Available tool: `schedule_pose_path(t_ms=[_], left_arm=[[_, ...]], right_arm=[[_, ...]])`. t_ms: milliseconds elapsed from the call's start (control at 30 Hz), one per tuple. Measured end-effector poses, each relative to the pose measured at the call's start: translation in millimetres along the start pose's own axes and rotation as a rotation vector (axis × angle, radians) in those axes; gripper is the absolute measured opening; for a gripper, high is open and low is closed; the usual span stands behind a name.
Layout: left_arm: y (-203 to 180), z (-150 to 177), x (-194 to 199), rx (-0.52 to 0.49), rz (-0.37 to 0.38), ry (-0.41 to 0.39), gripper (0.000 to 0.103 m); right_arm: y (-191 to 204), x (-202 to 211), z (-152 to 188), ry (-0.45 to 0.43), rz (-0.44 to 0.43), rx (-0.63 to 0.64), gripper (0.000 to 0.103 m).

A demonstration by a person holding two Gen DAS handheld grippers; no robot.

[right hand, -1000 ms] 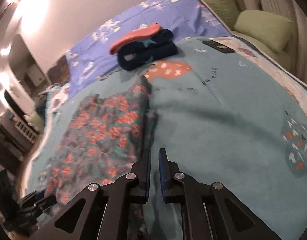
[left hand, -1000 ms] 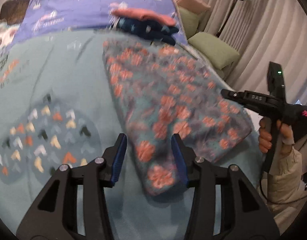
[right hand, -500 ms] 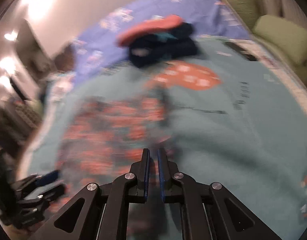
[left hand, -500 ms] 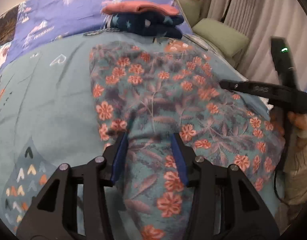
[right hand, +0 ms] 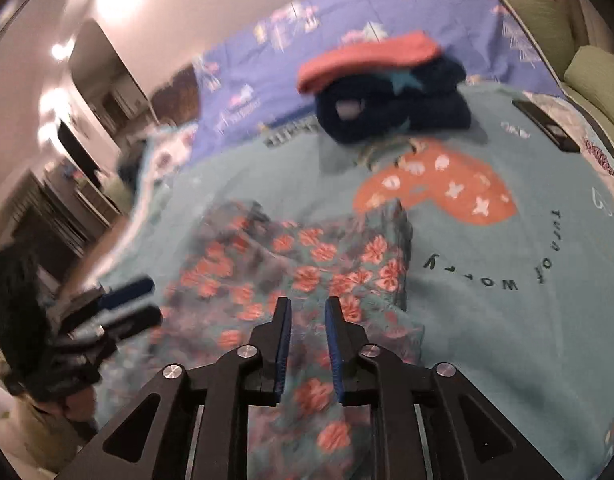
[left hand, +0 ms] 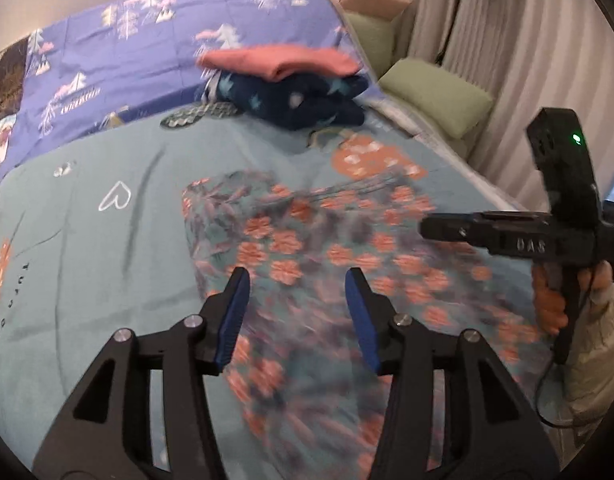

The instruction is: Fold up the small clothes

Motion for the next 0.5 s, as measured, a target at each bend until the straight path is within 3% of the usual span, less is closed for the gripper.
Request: schedule_pose_path(t_ms=[67, 100, 167, 233, 400, 500], left_arm=[[12.9, 10.4, -31.7, -0.004, -0.087, 0.076, 0.055], [19.6, 19.5, -45.5, 0.010, -0.112, 0.119, 0.058], [24.5, 20.2, -38.9, 0.054, -0.071, 0.088, 0.058], [25.6, 14.9, -30.4, 0.071, -0.051, 0.085, 0.058], [13.7, -22.2, -5.4, 0.044, 0.026, -0.063, 0.058], [6.8, -32.7, -27.0, 0.012, -0.010, -0.051, 0.058]], right_arm=[[-19.6, -17.5, 3.1, 0.024, 0.066, -0.014, 0.018], [-26.4, -20.3, 3.9, 0.013, 0.041, -0.041, 0.017], [-34.3, -15.6, 3.4, -0.028, -0.025, -0.124, 0.016], [-31.1, -5.9, 1.3, -0.046, -0.031, -0.128, 0.019], [-4.5, 1.1, -25.9, -0.057, -0.055, 0.001, 0.020], [-5.2, -19.8, -38.8, -0.021, -0.031, 0.027, 0.020]])
Point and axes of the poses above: each gripper's, at about its wrist camera, not at the fingertips, and x roughly against the way its jaws point, y to its left, z to its underside, the point moved 6 cm from there along -x, roughly the way its jaws point, and after that the axes turned 11 degrees about -z, right-handed, at the moved point
